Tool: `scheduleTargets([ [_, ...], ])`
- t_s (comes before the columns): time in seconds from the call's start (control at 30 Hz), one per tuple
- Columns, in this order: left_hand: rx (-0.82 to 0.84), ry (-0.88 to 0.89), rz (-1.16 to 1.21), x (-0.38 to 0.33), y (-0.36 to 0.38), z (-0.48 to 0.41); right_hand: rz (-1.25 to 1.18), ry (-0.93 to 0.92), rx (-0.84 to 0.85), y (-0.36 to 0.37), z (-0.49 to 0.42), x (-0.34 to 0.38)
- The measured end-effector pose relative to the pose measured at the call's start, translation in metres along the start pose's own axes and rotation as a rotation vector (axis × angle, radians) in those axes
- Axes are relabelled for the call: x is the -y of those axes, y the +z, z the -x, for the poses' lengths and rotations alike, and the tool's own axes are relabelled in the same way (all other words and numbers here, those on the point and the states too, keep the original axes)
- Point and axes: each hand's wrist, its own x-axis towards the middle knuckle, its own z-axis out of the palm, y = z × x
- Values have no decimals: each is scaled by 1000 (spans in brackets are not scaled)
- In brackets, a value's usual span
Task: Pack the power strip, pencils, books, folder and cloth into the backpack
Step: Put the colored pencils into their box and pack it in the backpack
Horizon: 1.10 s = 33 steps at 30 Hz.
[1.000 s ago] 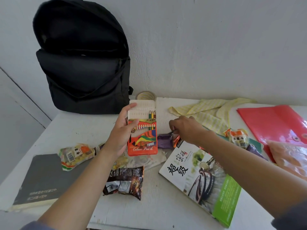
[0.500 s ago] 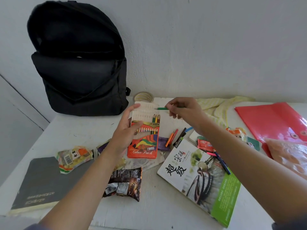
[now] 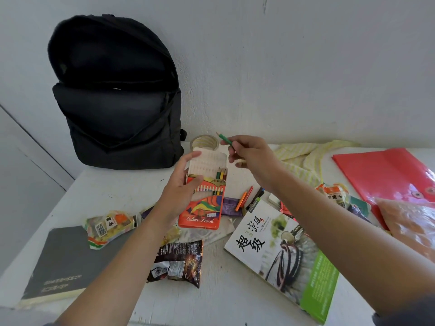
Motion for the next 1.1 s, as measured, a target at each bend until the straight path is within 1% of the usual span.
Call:
scheduleTargets([
  [0.1,0,0,-48,-1,1,1,-93,66,0,10,3,6],
  [0.27,-9,14,-150,-5,0,3,-51,71,-55,15,3,8],
  [0.4,-7,16,-133,-7,1,5,-11,25,-51,19,3,3],
  [0.6,3,42,-64,-15,3,4,242,-23,-81,21,-1,-3],
  [0.67,16,41,-31,-18,3,3,292,-48,-98,18,-2,-4],
  [0.8,24,38,-5,-22,4,2,252,-64,-103,10,-1,4],
  [1.0,16,52,58,-29,11,2,76,-129,-75,2,3,7],
  [1.1,2,61,70,-31,14,1,127,-204,-96,-2,3,4],
])
